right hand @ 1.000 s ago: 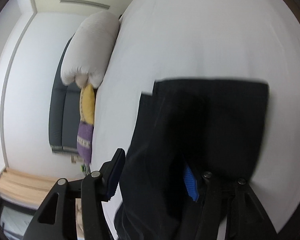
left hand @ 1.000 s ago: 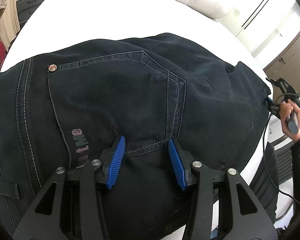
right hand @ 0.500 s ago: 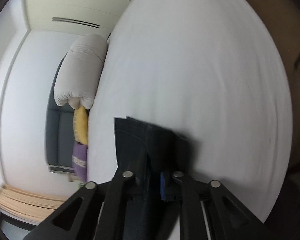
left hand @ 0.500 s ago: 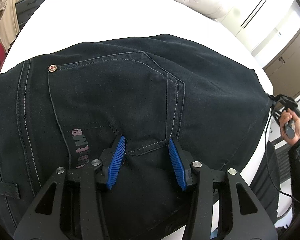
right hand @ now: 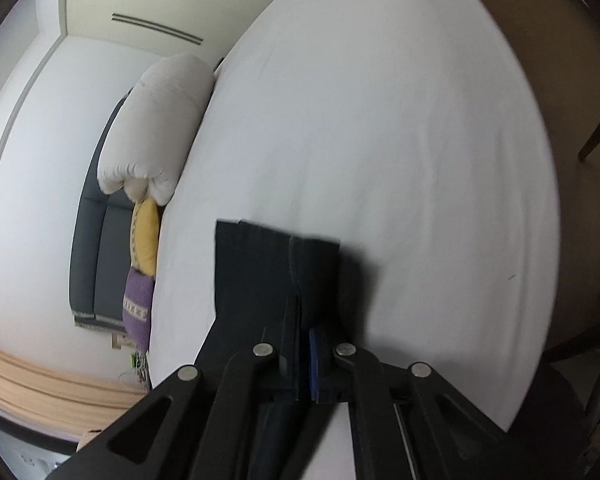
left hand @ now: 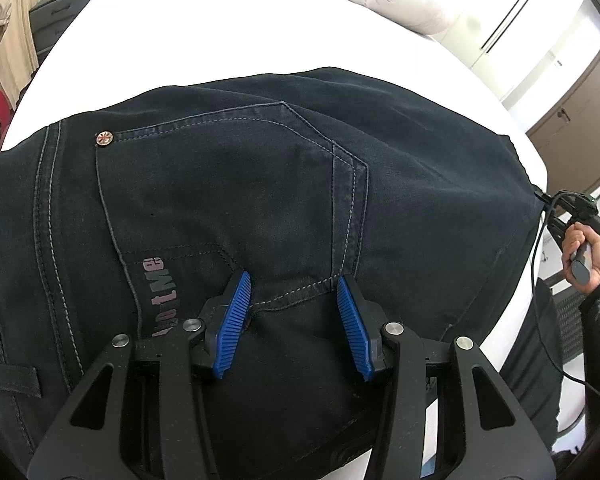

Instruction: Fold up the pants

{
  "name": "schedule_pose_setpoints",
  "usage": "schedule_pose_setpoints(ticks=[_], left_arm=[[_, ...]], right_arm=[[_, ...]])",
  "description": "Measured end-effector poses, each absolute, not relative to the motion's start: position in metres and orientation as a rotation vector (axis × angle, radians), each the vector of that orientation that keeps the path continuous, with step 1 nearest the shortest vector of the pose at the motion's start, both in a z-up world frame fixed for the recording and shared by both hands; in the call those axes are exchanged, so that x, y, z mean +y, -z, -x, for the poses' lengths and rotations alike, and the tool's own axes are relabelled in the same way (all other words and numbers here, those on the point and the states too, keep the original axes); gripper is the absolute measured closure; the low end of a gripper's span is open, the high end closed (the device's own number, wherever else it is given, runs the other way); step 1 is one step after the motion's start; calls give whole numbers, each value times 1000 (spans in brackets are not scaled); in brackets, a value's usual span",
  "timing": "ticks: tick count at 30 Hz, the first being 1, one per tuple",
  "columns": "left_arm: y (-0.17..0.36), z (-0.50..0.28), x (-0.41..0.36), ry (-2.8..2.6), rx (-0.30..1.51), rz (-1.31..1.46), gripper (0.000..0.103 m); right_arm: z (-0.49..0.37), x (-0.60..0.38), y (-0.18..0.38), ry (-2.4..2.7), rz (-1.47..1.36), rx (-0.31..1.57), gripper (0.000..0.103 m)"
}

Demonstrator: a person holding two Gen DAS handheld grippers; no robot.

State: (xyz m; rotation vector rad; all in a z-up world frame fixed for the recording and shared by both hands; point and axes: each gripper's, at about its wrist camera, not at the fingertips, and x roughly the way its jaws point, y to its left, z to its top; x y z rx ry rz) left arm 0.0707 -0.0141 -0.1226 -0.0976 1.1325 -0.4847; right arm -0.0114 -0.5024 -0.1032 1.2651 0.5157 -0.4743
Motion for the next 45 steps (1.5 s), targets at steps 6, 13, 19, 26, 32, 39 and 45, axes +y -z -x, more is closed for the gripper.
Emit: schedule_pose_setpoints(ticks=[6, 13, 19, 26, 32, 39, 45], left_arm=[[122, -73, -15, 502, 1145, 86, 59], [123, -71, -4, 523, 1140, 106, 59], [126, -70, 2, 525, 1121, 126, 59], [127, -63, 12, 528, 1102, 140, 59], [124, -59, 13, 539, 1093, 155, 59], [124, -58, 20, 546, 1088, 166, 59], [123, -59, 22, 552, 1091, 170, 59]], right_arm=[[21, -512, 112, 470, -1299, 511, 100], [38, -517, 110, 477, -1338, 470, 98], [58, -496, 63, 440, -1204, 488, 79], [28, -353, 54, -27, -1150, 736, 37], [-5, -284, 86, -175, -1210, 913, 48], [-18, -258, 101, -201, -1210, 995, 48], [-32, -251, 111, -219, -1234, 1030, 50]])
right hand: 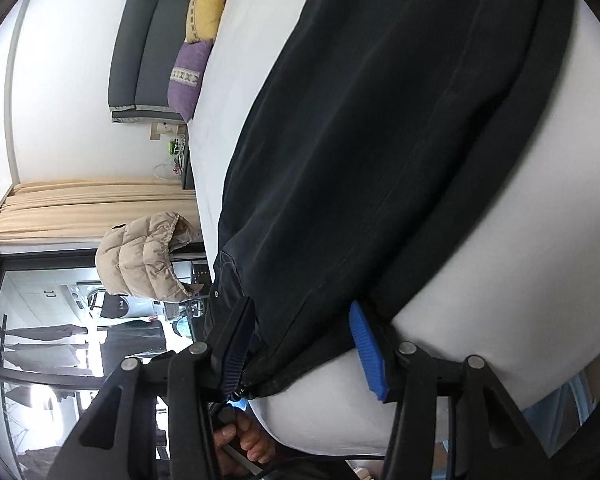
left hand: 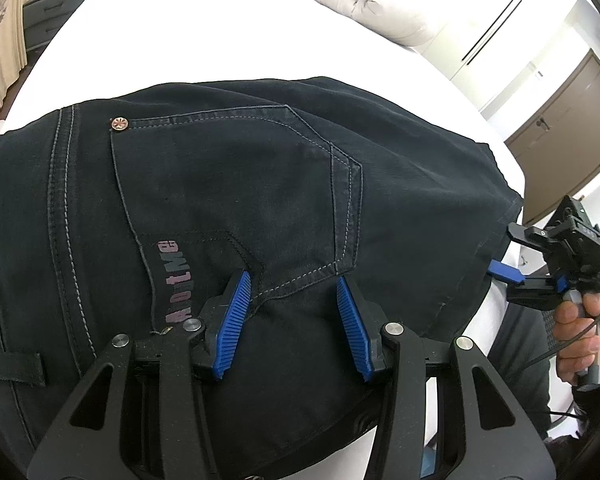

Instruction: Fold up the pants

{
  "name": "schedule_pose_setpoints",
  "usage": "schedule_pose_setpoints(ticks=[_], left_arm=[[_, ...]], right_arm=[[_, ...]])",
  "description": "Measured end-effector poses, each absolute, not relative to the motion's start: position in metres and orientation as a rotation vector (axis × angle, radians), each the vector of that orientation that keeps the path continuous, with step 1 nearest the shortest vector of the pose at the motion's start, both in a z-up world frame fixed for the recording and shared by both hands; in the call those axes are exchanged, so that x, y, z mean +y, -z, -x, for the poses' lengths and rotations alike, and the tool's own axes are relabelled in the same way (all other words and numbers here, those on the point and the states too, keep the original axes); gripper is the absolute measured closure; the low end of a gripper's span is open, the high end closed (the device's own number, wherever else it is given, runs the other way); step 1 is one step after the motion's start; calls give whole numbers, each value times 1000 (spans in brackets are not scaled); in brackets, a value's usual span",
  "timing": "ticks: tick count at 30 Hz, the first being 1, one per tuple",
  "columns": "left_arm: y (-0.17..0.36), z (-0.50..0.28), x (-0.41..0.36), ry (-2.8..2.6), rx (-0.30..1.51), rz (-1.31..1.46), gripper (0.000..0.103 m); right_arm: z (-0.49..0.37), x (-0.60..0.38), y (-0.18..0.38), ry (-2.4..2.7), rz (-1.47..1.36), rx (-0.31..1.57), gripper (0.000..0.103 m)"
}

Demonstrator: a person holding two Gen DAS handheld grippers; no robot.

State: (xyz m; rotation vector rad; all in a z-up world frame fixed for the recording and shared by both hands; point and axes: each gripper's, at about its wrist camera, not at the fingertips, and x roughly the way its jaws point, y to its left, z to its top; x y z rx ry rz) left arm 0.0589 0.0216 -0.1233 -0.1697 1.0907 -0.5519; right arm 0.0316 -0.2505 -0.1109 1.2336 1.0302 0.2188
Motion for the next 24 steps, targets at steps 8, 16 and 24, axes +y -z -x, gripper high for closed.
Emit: schedule_pose_setpoints(ticks=[8, 16, 24], left_arm=[[120, -60, 20, 554, 1099, 156, 59], [115, -54, 28, 574, 1106, 139, 59], [114, -46, 37, 577, 1103, 156, 59]], right_arm=[[-45, -234, 129, -230, -1228, 1083, 97], [-26, -239, 129, -243, -1171, 1080, 102], [-23, -237, 130, -253, -1175, 1074, 102]])
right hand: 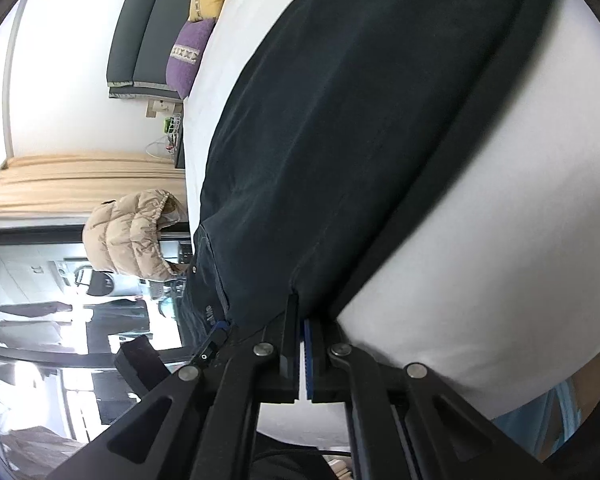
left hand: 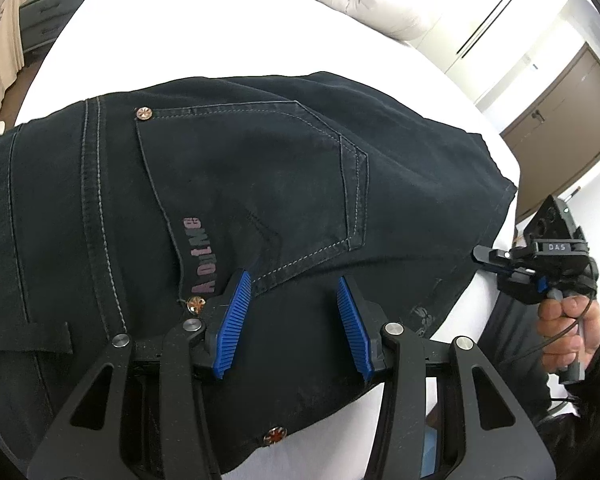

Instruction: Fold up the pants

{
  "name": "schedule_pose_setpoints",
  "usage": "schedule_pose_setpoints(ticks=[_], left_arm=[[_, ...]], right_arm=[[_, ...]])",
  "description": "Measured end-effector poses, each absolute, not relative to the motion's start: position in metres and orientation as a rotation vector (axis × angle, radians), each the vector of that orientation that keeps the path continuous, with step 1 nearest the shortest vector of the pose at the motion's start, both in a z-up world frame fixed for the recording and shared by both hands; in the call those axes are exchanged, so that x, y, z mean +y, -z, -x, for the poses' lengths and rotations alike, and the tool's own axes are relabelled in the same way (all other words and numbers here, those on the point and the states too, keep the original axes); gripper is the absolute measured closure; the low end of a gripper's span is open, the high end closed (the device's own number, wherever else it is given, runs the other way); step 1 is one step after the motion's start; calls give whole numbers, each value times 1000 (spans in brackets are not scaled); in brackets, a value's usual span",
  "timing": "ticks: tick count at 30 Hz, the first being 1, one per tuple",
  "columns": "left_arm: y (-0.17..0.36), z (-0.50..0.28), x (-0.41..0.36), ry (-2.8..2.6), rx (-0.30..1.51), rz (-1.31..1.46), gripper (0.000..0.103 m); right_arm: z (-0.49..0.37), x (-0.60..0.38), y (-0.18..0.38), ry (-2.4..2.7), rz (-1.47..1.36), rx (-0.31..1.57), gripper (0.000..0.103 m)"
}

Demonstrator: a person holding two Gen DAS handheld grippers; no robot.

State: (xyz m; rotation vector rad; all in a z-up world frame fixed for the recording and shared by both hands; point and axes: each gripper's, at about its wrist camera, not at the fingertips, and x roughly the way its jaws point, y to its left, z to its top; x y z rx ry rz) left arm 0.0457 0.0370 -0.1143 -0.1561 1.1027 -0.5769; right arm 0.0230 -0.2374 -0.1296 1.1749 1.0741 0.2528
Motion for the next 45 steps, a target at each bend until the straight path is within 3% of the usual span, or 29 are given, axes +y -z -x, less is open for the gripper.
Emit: schedule_pose_setpoints(ticks=[9, 10, 12, 14, 25, 31, 33, 41, 44, 45], left_arm=[[115, -44, 41, 569, 1098, 165, 59], [115, -44, 42, 568, 1098, 165, 59], [115, -43, 42, 564, 1097, 165, 59], [115, -42, 42, 562, 1098, 164, 59], [113, -44, 36, 568, 1108, 153, 59], [114, -41, 36, 570, 1113, 147, 59], [114, -39, 37, 569, 1113, 148, 59], [114, -41, 35, 565, 1116, 149, 59], [115, -41, 36, 564, 1116, 149, 59], [115, -41, 36, 563, 1115, 151, 59]], right_arm=[[-26, -292, 128, -167, -1328, 902, 89], [-27, -304, 128, -142, -1347, 877, 89], [-26, -316, 132, -116, -1366, 861, 100], [-23, -320, 134, -103, -1341, 883, 102], [-20, -321, 128, -127, -1256, 905, 98], [-14, -366, 129, -53, -1348, 799, 94], [-9, -380, 131, -22, -1372, 767, 102], [0, -387, 135, -11, -1345, 759, 103], [-2, -391, 124, -12, -1351, 755, 88], [0, -395, 122, -6, -1366, 742, 78]])
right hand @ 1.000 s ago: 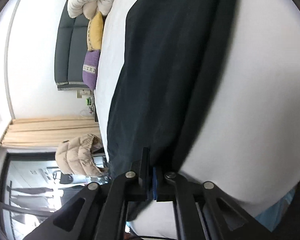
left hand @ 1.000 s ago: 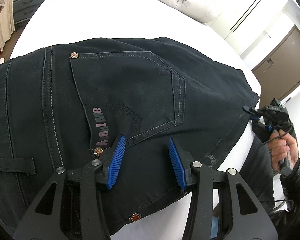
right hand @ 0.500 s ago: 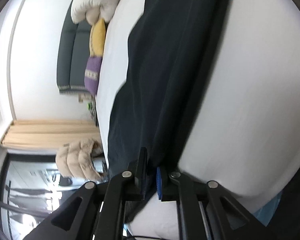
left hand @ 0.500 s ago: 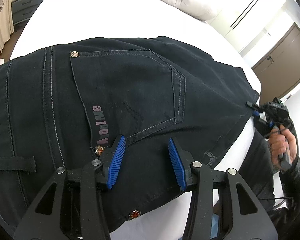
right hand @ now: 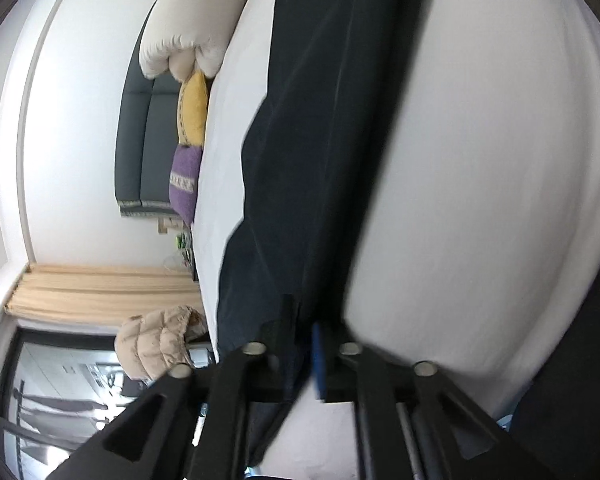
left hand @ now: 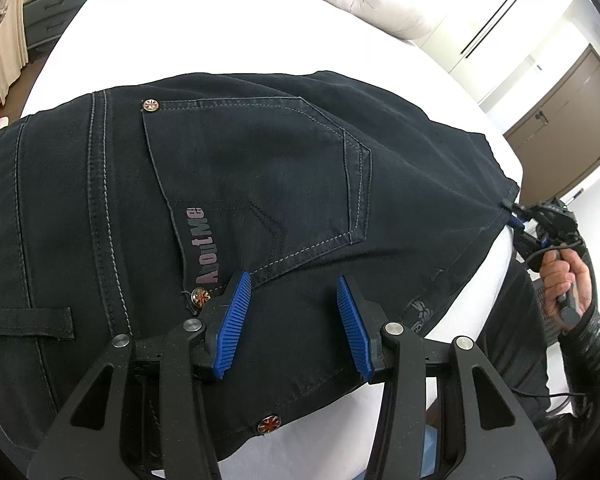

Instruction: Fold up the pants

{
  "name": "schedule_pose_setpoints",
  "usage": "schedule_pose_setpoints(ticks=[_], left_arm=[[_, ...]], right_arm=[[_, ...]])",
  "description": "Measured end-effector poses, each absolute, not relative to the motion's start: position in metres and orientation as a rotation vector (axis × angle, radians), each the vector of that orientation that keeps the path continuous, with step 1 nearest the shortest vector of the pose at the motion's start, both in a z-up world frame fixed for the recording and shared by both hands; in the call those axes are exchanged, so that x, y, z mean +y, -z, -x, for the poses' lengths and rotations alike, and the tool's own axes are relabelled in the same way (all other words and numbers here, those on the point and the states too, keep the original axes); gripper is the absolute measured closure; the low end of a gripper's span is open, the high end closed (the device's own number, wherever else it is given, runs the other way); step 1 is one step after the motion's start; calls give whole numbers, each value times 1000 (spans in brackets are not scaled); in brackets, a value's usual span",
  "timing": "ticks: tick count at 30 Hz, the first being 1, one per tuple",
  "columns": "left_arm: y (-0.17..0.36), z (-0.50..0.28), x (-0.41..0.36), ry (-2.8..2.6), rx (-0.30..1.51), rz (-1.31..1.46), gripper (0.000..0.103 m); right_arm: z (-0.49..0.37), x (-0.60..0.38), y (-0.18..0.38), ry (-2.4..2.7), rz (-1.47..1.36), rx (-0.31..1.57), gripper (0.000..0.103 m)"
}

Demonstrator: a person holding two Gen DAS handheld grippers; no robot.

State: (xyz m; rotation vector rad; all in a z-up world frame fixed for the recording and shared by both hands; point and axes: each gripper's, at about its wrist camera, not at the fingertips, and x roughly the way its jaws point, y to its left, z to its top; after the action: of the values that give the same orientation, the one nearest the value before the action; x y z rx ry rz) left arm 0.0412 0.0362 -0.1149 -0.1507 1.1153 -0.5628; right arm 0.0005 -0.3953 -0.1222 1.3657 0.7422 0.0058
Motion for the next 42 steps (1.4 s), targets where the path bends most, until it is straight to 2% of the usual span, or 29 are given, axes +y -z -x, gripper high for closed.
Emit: schedule_pose_setpoints(ticks=[1, 5, 6, 7, 10, 12, 14, 15, 16, 17, 26, 27, 30, 33, 38, 39, 42], left_arm=[[115, -41, 36, 562, 1114, 151, 59], [115, -40, 37, 558, 1108, 153, 59], [115, -40, 37, 556, 1107, 153, 59], [115, -39, 37, 554, 1107, 153, 59], [116, -39, 35, 548, 1109, 149, 59], [116, -39, 36, 544, 1111, 149, 59], [115, -40, 33, 538, 1114, 147, 59], [115, -40, 33, 537, 1115, 146, 59], [115, -40, 33, 535, 1116, 147, 59], [115, -39, 33, 535, 1117, 148, 59], [119, -42, 37, 534, 1109, 170, 59], [119, -42, 37, 530, 1108, 172, 59], [120, -41, 38, 524, 1104, 174, 59], [121, -43, 36, 521, 1111, 167, 59], [120, -44, 38, 523, 1119, 175, 59], [120, -45, 39, 524, 1119, 177, 59], [119, -45, 40, 529, 1120, 181, 59]], right_arm=[[3, -402, 118, 5, -1387, 721, 70], [15, -428, 84, 162, -1258, 675, 65], [13, -432, 78, 153, -1235, 664, 65], [8, -434, 71, 122, -1213, 660, 71], [-30, -422, 59, -48, -1151, 714, 79], [-54, -408, 65, -140, -1145, 758, 84], [-77, -399, 86, -169, -1149, 833, 85], [-83, -399, 98, -175, -1169, 860, 89], [-88, -400, 111, -176, -1194, 885, 98], [-89, -407, 124, -145, -1213, 892, 103], [4, -555, 118, 354, -1401, 517, 103], [3, -553, 105, 380, -1351, 519, 98], [-31, -517, 69, 208, -1220, 570, 98], [-91, -451, 56, -25, -1092, 731, 98], [-164, -402, 104, -100, -1083, 994, 100], [-169, -406, 116, -61, -1107, 1008, 103], [-176, -443, 122, -2, -1129, 922, 103]])
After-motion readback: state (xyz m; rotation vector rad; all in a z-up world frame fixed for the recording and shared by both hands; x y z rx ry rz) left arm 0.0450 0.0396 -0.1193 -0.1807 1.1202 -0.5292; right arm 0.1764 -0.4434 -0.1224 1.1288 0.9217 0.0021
